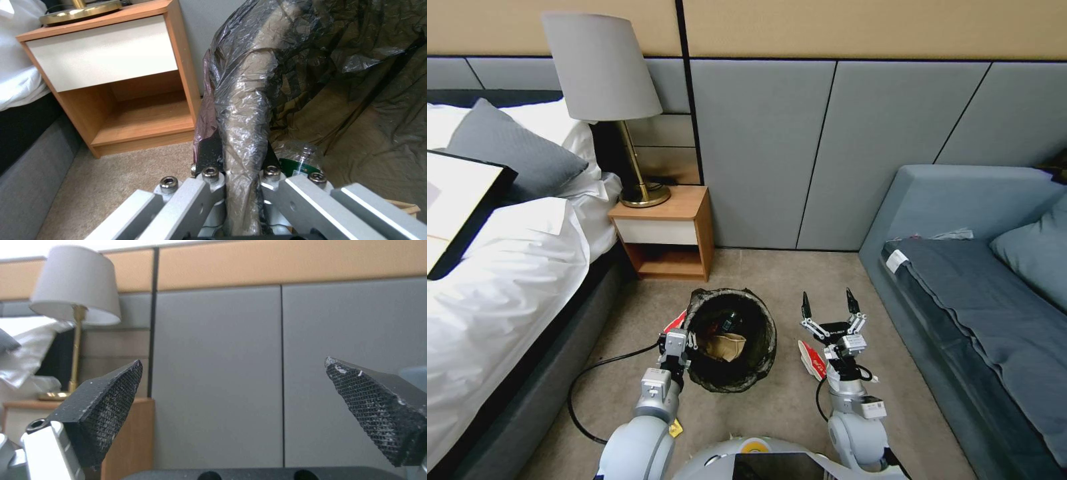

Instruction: Pick up the trash bin, then pick up the garbage from the floor and place it into the trash bin.

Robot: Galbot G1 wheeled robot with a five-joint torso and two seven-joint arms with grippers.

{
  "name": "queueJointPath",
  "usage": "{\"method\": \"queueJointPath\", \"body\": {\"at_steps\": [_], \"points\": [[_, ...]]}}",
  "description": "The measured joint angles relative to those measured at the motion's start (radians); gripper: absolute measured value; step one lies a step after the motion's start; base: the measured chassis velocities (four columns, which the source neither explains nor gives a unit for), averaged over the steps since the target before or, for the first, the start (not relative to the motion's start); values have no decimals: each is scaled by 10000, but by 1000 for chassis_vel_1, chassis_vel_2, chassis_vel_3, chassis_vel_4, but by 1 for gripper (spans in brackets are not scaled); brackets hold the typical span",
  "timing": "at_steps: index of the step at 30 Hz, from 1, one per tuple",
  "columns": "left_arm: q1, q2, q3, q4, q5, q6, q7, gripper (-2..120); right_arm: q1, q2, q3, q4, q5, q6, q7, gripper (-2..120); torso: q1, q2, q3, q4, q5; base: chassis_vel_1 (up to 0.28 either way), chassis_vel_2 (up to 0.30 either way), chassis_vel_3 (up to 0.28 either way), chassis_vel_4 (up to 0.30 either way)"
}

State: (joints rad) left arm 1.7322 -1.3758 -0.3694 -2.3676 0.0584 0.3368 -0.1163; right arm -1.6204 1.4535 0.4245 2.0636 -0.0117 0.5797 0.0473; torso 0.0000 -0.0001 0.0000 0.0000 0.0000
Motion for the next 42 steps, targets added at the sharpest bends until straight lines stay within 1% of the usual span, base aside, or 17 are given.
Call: {"method": "queueJointPath", "body": {"at_steps": [3,7,10,11,13,14,15,17,19,21,23,28,30,35,36,39,42], "points": [[30,10,24,-35,21,0,1,1,66,-135,7,-98,-293,-477,145,100,0,0,0,-1,1,0,0,0,0],[85,46,16,-69,31,-11,5,1,71,-394,-190,-213,75,-1097,32,100,0,0,0,0,1,0,0,0,0],[98,10,-8,-78,35,-30,3,1,52,-743,-291,-418,63,-2151,242,100,0,0,0,0,0,0,0,0,0],[98,10,-8,-78,35,-30,3,1,52,-743,-291,-418,63,-2151,242,100,0,0,0,0,0,0,0,0,0],[92,-12,-3,-77,39,-39,3,1,64,-1022,-399,-555,264,-3199,687,100,0,0,0,0,1,0,0,0,0],[81,-17,-2,-77,40,-39,3,1,73,-1097,-436,-585,371,-3446,791,100,0,0,0,-1,0,0,0,0,0],[43,-27,2,-77,41,-39,1,1,151,-1328,-539,-743,714,-4199,1065,100,0,0,0,-1,2,0,0,0,0],[36,-27,3,-77,41,-39,0,1,169,-1370,-546,-780,766,-4303,1085,100,0,0,0,-1,2,0,0,0,0],[29,-31,3,-76,42,-40,-2,1,314,-1689,-580,-1191,1087,-5073,992,100,0,0,0,-1,1,0,0,0,0],[31,-31,2,-74,43,-40,-3,1,346,-1760,-601,-1298,1139,-5219,951,100,1,0,0,0,2,0,0,0,0],[31,-33,-3,-64,46,-39,-4,1,508,-1973,-745,-1748,1250,-5720,866,100,0,0,0,0,1,0,0,0,0],[13,-41,-6,-49,49,-40,-6,1,864,-2066,-903,-2614,1067,-6052,831,100,0,0,0,0,1,0,0,0,0],[20,-50,-19,-42,57,-39,-10,1,1186,-2071,-944,-3427,955,-6157,799,100,0,0,0,0,1,0,0,0,0],[60,-37,-60,-33,61,-39,-23,1,1738,-2011,-880,-4800,835,-6062,716,100,0,0,0,0,0,0,0,0,0],[60,-37,-60,-33,61,-39,-23,1,1738,-2011,-880,-4800,835,-6062,716,100,0,0,0,0,0,0,0,0,0],[55,-49,-48,-16,73,-36,-28,1,2144,-1908,-853,-5826,883,-6062,334,100,0,0,0,0,-1,0,0,0,0],[46,-61,-29,-12,96,-29,-29,1,2371,-1826,-854,-6356,938,-6074,198,100,1,0,0,-1,1,0,0,0,0]]}}
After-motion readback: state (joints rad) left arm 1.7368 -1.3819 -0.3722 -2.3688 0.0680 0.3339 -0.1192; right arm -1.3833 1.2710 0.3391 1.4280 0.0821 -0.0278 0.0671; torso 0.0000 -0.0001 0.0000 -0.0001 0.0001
